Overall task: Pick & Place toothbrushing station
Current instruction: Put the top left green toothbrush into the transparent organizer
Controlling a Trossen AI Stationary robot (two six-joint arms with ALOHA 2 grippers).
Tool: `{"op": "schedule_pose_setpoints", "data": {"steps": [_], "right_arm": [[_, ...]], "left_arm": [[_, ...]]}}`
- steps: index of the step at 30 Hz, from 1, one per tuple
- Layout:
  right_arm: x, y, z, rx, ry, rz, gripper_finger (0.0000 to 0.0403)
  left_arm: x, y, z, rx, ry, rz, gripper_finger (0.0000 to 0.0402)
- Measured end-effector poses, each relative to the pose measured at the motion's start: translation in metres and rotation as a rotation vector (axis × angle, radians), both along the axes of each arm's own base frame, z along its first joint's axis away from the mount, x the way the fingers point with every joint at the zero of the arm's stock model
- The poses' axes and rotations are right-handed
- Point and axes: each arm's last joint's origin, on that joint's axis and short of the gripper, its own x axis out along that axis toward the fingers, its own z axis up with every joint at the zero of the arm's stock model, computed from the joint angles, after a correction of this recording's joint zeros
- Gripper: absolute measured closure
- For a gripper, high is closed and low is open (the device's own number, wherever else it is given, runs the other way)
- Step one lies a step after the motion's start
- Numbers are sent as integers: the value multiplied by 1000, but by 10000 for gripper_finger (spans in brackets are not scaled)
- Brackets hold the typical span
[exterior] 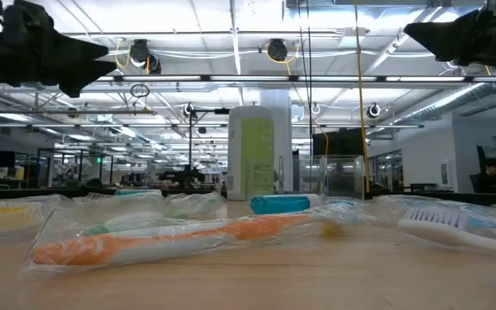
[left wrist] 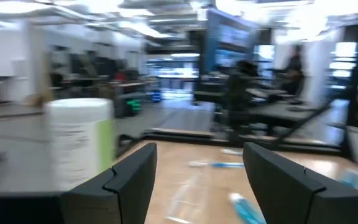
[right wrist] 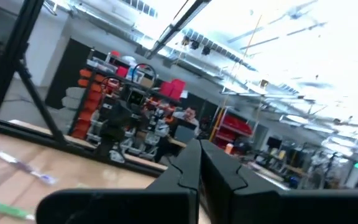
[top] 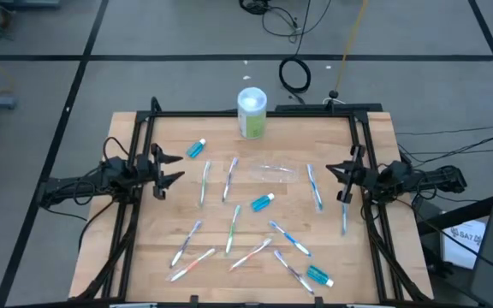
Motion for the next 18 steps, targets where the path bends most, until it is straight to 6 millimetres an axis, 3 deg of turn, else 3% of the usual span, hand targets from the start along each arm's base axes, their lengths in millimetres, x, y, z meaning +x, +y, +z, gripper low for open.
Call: {"op": "schedule_pose_setpoints", "data": {"steps": [6,13,18], "right_arm": [[0,0,0,74,-10,10,399],[2,0,-1,149,-7,37,386],[5,-1,6,155,-71,24,351]], "left_arm": [[-1,5,-1,-139,-28,162,158],[3,3,-8,-326,10,65,158],[12,8,-13,-425,83,147,158]]}}
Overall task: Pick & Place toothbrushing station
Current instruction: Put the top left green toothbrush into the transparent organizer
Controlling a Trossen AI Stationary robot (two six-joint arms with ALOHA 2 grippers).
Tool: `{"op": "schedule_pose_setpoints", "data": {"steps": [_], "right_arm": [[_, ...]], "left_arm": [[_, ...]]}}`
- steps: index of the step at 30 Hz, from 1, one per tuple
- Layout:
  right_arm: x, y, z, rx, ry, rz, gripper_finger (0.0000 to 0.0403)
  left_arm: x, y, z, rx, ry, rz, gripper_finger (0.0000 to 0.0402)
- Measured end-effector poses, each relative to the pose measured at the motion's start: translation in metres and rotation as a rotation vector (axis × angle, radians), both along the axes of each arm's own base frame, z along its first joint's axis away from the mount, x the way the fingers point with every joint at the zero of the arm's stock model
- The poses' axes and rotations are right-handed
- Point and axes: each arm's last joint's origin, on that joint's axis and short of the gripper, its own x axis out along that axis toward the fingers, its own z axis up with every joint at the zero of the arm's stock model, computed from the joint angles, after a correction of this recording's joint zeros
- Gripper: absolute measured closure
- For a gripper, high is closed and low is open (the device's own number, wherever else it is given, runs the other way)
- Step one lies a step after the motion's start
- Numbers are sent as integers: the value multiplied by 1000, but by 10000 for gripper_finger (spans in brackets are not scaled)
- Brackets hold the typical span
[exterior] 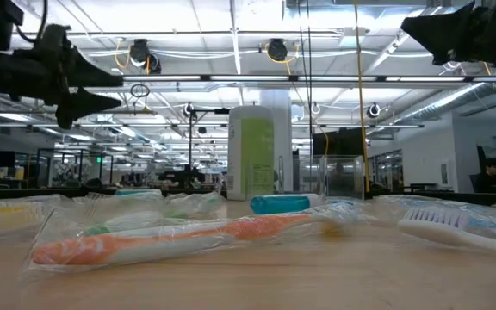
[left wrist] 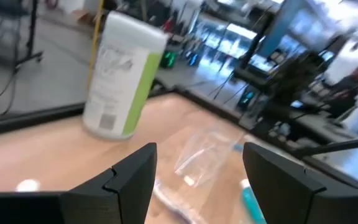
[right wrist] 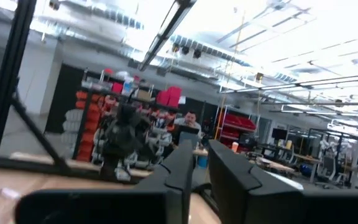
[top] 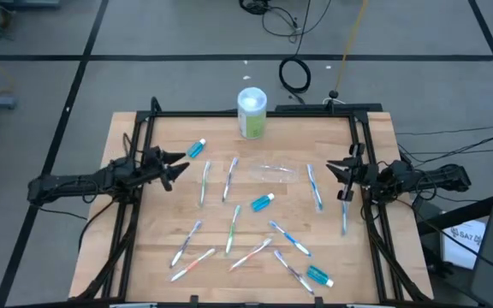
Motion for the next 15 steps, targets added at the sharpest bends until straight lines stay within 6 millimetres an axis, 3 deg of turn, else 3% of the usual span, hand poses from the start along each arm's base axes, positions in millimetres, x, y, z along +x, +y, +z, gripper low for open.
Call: {"op": "schedule_pose_setpoints", "data": {"steps": [8,12,15], "right_arm": [[15,-5,1,92,-9,-22,295],[29,-8,-10,144,108,-34,278],[39,-9,-7,169,150,-41,273]], "left_arm": [[26,8,14,-79,194,46,158],[41,12,9,-151,366,74,158],[51,14,1,-184,469,106,158]]}}
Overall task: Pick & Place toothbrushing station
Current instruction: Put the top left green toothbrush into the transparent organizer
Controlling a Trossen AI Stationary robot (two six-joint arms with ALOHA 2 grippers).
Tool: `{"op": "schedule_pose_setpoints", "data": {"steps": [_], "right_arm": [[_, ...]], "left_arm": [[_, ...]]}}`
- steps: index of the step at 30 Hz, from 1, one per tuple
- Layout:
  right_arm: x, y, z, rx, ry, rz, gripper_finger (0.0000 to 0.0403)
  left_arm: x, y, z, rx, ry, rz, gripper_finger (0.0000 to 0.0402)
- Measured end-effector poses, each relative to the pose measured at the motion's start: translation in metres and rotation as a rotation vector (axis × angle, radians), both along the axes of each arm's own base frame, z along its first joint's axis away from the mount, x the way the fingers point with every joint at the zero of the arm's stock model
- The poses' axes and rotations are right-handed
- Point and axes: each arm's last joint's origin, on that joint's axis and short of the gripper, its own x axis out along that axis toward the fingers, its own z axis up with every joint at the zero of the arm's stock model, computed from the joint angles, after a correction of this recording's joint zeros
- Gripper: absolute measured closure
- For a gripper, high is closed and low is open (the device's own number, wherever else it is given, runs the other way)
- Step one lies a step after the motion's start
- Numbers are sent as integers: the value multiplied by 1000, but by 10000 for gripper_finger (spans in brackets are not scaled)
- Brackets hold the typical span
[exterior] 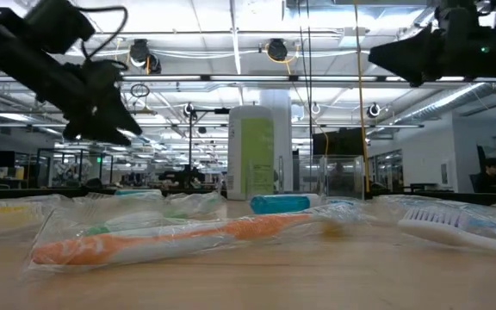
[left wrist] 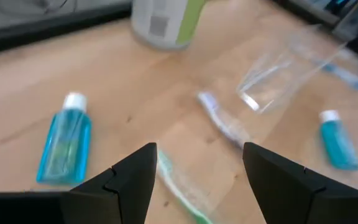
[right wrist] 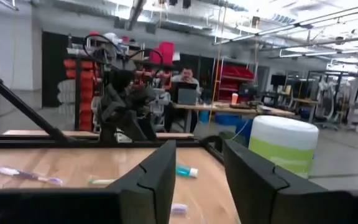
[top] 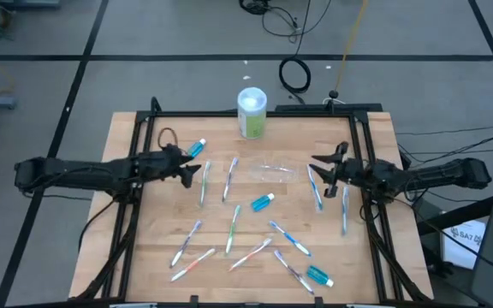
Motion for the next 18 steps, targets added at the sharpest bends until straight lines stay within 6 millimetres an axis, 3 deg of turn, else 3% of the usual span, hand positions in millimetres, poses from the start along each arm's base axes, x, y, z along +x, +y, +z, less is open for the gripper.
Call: {"op": "schedule_pose_setpoints", "data": {"steps": [13,18], "right_arm": [[16,-17,-9,75,48,-143,277],[17,-20,-11,76,66,-161,278]], "left_arm": [[28,8,-31,-212,130,107,158],[34,9,-37,-214,133,89,158]]}}
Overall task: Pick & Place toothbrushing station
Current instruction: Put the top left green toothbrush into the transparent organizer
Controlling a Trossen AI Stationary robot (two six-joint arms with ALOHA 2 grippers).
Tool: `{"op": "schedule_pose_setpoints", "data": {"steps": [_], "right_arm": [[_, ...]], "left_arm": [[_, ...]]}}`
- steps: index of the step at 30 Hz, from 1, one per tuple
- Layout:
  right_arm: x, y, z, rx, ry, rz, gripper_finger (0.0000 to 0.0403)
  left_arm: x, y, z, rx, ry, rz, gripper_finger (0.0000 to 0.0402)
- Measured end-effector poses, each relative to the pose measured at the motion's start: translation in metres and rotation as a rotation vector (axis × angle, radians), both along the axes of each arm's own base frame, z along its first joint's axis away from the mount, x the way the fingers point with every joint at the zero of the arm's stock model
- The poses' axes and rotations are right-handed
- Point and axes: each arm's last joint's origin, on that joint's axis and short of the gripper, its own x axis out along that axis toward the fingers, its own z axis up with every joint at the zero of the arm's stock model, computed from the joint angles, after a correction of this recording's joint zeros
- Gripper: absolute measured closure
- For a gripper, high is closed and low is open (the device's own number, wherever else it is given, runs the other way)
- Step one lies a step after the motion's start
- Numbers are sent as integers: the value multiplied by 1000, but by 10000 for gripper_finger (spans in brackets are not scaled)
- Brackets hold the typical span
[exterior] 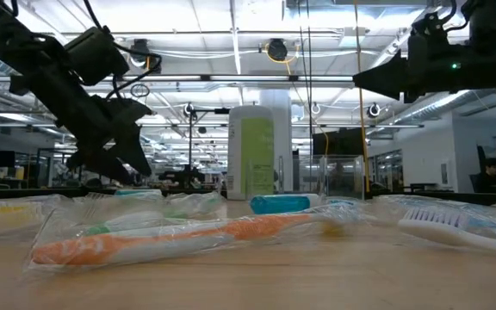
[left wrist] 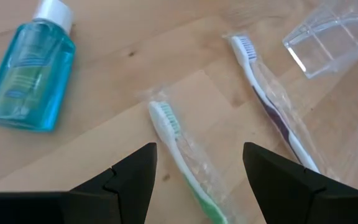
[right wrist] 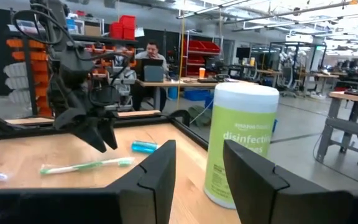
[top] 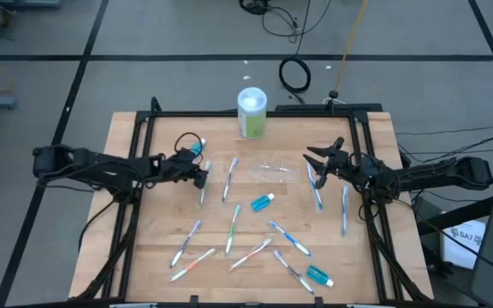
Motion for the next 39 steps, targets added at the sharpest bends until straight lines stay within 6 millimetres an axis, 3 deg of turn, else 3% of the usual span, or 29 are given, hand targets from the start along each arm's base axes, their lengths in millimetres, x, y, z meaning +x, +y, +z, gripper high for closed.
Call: {"op": "schedule_pose_setpoints", "data": {"steps": [18,30,39], "right_arm": [[0,0,-1,1,4,-2,278],[0,0,0,1,3,-2,278],[1,0,0,0,3,-2,277]], "left_arm": [[9,2,-29,5,126,-11,162],[7,3,-32,37,172,-34,283],[7,2,-32,-5,148,-1,330]]}}
